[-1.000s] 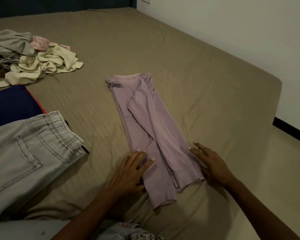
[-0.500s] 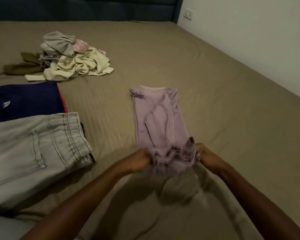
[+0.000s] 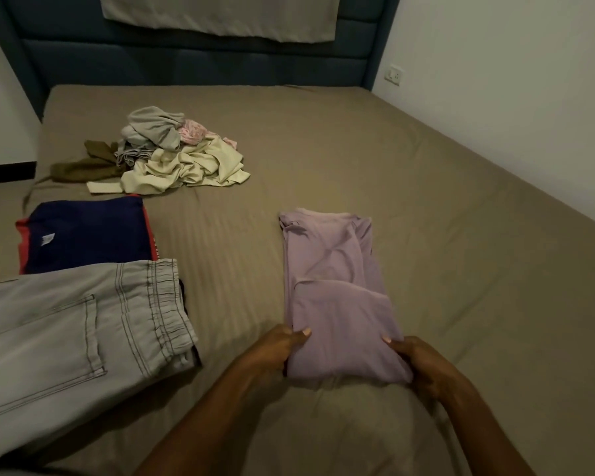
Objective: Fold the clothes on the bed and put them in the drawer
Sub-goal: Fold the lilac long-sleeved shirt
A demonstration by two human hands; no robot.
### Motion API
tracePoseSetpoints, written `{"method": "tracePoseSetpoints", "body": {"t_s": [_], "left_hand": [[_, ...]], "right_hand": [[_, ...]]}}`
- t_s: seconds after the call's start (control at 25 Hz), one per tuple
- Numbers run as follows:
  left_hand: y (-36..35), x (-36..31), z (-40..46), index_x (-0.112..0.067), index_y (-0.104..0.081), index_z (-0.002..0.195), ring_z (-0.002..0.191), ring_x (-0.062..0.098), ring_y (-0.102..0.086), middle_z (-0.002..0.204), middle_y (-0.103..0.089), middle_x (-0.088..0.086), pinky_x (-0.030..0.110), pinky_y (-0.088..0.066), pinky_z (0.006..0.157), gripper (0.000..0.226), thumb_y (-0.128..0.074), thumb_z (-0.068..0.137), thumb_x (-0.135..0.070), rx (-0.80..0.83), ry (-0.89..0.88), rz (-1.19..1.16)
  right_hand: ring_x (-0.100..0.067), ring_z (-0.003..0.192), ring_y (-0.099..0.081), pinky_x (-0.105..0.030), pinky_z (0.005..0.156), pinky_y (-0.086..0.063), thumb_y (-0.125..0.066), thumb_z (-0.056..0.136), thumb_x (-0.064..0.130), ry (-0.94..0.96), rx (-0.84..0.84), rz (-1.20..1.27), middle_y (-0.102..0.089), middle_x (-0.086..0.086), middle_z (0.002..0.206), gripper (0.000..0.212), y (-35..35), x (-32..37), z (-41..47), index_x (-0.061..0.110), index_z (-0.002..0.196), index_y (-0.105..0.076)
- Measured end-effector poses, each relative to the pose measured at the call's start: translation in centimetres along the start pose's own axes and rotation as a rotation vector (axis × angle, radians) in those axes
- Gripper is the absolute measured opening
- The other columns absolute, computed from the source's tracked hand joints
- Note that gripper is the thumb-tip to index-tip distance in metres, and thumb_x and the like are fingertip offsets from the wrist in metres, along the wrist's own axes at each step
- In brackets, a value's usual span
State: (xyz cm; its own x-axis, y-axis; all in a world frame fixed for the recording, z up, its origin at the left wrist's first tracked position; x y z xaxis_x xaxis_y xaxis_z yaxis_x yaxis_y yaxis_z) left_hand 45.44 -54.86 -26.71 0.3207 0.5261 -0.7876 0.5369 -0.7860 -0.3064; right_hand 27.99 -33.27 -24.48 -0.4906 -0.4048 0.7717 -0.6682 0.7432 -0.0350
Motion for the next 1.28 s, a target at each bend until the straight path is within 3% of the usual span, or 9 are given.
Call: {"method": "tracePoseSetpoints", "body": {"t_s": [0.08, 0.16, 0.32, 0.4, 0.56, 0.72, 0.96, 1.16, 1.28], "left_hand": [[0.6, 0.7, -2.2, 0.007, -0.075, 0.108, 0.095, 0.034, -0.070, 0.106, -0.075, 0.023, 0.043, -0.051, 0.092, 0.068, -0.086, 0.073, -0.051, 0.079, -0.006, 0.021], [1.8, 3.0, -5.4, 0.004, -0.078, 0.095, 0.087, 0.028, -0.070, 0.101, -0.076, 0.021, 0.035, -0.050, 0.084, 0.051, -0.082, 0.082, -0.046, 0.167, 0.018, 0.114], [3.5, 8.2, -11.5, -0.019, -0.050, 0.048, 0.040, 0.007, -0.032, 0.045, -0.039, -0.003, 0.023, -0.024, 0.044, 0.055, -0.070, 0.096, -0.038, 0.248, 0.084, 0.350], [4.3, 9.1, -12.2, -0.021, -0.045, 0.052, 0.039, 0.009, -0.026, 0.046, -0.032, -0.001, 0.023, -0.018, 0.045, 0.052, -0.076, 0.090, -0.041, 0.202, 0.096, 0.314], [5.0, 6.3, -10.2, -0.005, -0.066, 0.074, 0.055, 0.015, -0.050, 0.061, -0.059, 0.002, 0.027, -0.035, 0.053, 0.044, -0.086, 0.077, -0.043, -0.026, -0.099, 0.210], [6.6, 1.1, -8.3, -0.028, -0.070, 0.102, 0.070, 0.016, -0.071, 0.080, -0.073, -0.007, 0.032, -0.057, 0.054, 0.035, -0.089, 0.073, -0.024, -0.382, -0.403, 0.426], [5.6, -2.1, -5.1, -0.027, -0.080, 0.093, 0.084, 0.007, -0.073, 0.089, -0.078, -0.013, 0.029, -0.057, 0.077, 0.015, -0.068, 0.086, -0.033, -0.307, -0.627, 0.785], [4.7, -1.9, -5.8, -0.019, -0.079, 0.101, 0.089, 0.007, -0.075, 0.093, -0.079, -0.010, 0.024, -0.059, 0.082, 0.021, -0.077, 0.082, -0.009, 0.010, -0.610, 0.673], [5.2, -2.0, -5.3, -0.017, -0.081, 0.100, 0.092, 0.010, -0.076, 0.094, -0.080, -0.009, 0.033, -0.061, 0.089, 0.023, -0.079, 0.081, -0.004, -0.010, -0.601, 0.610]], "right_hand": [[-0.041, 0.092, -0.074, -0.049, 0.081, -0.061, -0.077, 0.083, 0.027, 0.014, -0.024, -0.063, -0.073, -0.032, 0.106, 0.051, -0.6, -1.7, -2.7, -0.015, 0.112, -0.070], [-0.034, 0.080, -0.075, -0.036, 0.062, -0.060, -0.089, 0.075, 0.030, -0.003, -0.032, -0.092, -0.074, -0.030, 0.099, 0.054, -1.6, -5.4, -5.9, -0.013, 0.104, -0.074], [-0.024, 0.082, -0.075, -0.026, 0.064, -0.056, -0.090, 0.073, 0.027, 0.015, -0.062, -0.068, -0.077, -0.023, 0.095, 0.036, -3.9, -11.8, -11.3, -0.004, 0.089, -0.081], [-0.024, 0.082, -0.075, -0.025, 0.064, -0.057, -0.078, 0.087, 0.018, 0.020, -0.121, -0.078, -0.077, -0.022, 0.096, 0.022, -3.8, -12.7, -12.3, -0.004, 0.090, -0.081], [-0.018, 0.068, -0.070, -0.027, 0.060, -0.053, -0.081, 0.088, 0.023, 0.170, -0.464, -0.371, -0.078, -0.004, 0.076, 0.016, -0.9, -10.0, -11.7, 0.008, 0.090, -0.077], [-0.016, 0.080, -0.070, -0.031, 0.067, -0.051, -0.081, 0.088, 0.030, 0.389, -0.619, -0.421, -0.075, 0.002, 0.086, 0.017, -1.1, -6.3, -9.7, 0.020, 0.096, -0.070], [-0.018, 0.078, -0.066, -0.039, 0.077, -0.051, -0.071, 0.096, 0.026, 0.443, -0.520, -0.291, -0.074, -0.001, 0.081, 0.014, -0.5, -6.3, -6.2, 0.017, 0.085, -0.072], [-0.013, 0.074, -0.060, -0.038, 0.076, -0.048, -0.068, 0.098, 0.018, 0.480, -0.474, -0.219, -0.073, -0.003, 0.080, 0.016, -0.3, -6.4, -5.6, 0.011, 0.084, -0.072], [-0.011, 0.070, -0.056, -0.036, 0.072, -0.046, -0.067, 0.098, 0.016, 0.490, -0.474, -0.193, -0.069, -0.002, 0.074, 0.020, -0.1, -6.5, -5.0, 0.009, 0.080, -0.071]]}}
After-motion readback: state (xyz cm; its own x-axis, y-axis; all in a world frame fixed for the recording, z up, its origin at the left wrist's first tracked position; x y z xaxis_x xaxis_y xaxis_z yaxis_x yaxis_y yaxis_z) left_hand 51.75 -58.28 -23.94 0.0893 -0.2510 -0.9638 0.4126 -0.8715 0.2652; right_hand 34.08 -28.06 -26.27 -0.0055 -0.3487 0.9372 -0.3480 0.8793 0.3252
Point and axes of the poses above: each hand's wrist, its own z-axis towards the middle knuckle, its own y-axis out of the back of the hand, x = y × z, the point moved 8 cm from there along z, towards the middle knuckle
